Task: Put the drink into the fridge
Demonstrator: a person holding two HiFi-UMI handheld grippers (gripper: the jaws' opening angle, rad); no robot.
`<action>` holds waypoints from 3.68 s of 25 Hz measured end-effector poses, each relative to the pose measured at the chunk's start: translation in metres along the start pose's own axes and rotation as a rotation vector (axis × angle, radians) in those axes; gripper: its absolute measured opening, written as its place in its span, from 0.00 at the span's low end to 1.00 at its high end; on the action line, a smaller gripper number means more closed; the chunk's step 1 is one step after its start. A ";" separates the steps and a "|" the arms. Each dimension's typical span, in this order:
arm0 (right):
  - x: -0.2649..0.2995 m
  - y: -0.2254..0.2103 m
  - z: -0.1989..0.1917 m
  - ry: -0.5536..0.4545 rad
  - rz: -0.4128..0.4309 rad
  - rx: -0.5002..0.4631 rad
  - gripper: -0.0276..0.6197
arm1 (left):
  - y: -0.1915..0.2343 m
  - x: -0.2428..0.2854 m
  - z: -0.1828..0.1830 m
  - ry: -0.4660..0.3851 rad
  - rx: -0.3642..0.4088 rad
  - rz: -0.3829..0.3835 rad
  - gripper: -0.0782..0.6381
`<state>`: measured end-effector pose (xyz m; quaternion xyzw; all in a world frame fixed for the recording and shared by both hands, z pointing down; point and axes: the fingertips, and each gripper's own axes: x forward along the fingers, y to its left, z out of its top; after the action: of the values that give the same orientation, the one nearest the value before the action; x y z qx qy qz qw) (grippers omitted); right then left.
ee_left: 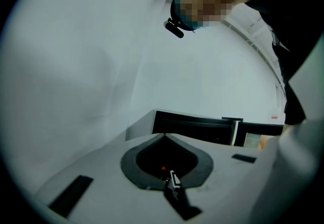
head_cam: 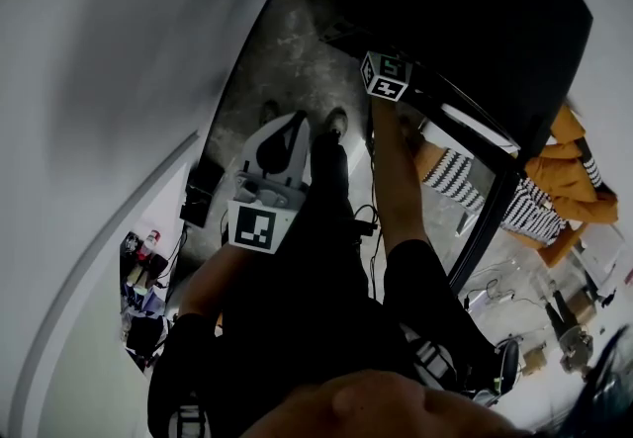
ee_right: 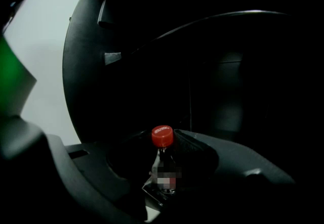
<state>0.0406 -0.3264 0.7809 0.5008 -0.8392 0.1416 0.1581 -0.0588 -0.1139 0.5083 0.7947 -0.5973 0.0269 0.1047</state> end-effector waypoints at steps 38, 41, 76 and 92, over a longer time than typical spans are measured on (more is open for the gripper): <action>-0.017 -0.002 0.013 -0.038 -0.027 0.046 0.30 | 0.007 -0.008 0.005 -0.018 -0.035 0.002 0.12; -0.026 0.001 0.018 -0.041 -0.034 0.038 0.30 | 0.007 -0.010 0.009 -0.028 -0.038 -0.007 0.12; -0.244 0.077 0.097 -0.040 -0.283 0.270 0.05 | 0.021 -0.073 0.088 -0.100 -0.027 -0.270 0.12; -0.364 0.075 0.116 -0.046 -0.254 0.261 0.05 | -0.048 -0.096 0.093 -0.058 -0.066 -0.252 0.12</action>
<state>0.1230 -0.0484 0.5210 0.6220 -0.7471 0.2169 0.0892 -0.0477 -0.0293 0.3947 0.8601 -0.4959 -0.0292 0.1159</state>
